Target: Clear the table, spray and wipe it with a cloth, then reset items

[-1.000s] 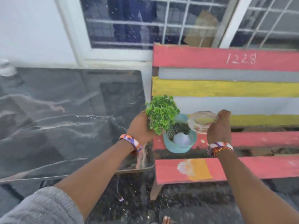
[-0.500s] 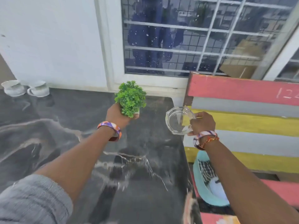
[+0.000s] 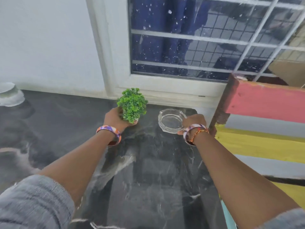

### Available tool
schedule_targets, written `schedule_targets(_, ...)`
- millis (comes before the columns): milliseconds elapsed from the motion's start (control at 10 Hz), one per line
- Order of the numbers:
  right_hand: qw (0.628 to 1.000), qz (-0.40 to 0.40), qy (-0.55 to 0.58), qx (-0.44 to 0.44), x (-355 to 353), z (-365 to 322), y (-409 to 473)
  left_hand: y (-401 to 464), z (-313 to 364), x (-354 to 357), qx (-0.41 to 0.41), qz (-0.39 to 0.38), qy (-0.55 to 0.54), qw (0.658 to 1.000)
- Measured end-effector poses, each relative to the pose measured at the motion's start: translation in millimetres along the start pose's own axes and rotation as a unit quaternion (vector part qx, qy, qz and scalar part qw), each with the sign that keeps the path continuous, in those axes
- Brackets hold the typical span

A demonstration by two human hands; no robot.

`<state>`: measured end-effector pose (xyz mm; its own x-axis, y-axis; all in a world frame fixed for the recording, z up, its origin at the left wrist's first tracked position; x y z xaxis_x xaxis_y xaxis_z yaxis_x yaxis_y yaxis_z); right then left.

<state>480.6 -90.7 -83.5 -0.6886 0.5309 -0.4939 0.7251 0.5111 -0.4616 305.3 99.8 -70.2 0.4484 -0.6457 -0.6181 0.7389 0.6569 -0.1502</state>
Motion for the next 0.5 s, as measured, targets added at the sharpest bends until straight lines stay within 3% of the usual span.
schedule_targets(100, 0.998, 0.01, -0.056, 0.019, 9.3, -12.0, 5.0, 14.9, -5.2, -0.8, 0.003, 0.002, -0.001, 1.0)
schedule_targets(300, 0.998, 0.034, -0.026, 0.046, 19.2, -30.4, 10.0, 30.9, -14.1, 0.8, 0.0, 0.0, 0.029, 1.0)
schedule_targets(400, 0.991, 0.043, -0.128, 0.015, 21.0, -40.5, -2.0, 36.4, -14.7, 2.7, 0.014, -0.007, 0.055, 0.998)
schedule_targets(500, 0.988, 0.02, 0.146, 0.054, 26.0, -30.3, 0.6, 33.3, -18.3, -6.4, 0.023, -0.038, 0.098, 0.994)
Point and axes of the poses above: each hand's wrist, its own y-axis towards the middle knuckle, its own x-axis out of the palm, z = x × y, the point moved 6 cm from there along y, towards the middle knuckle, and after that the axes turned 12 degrees about -z, right-handed, at the moved point
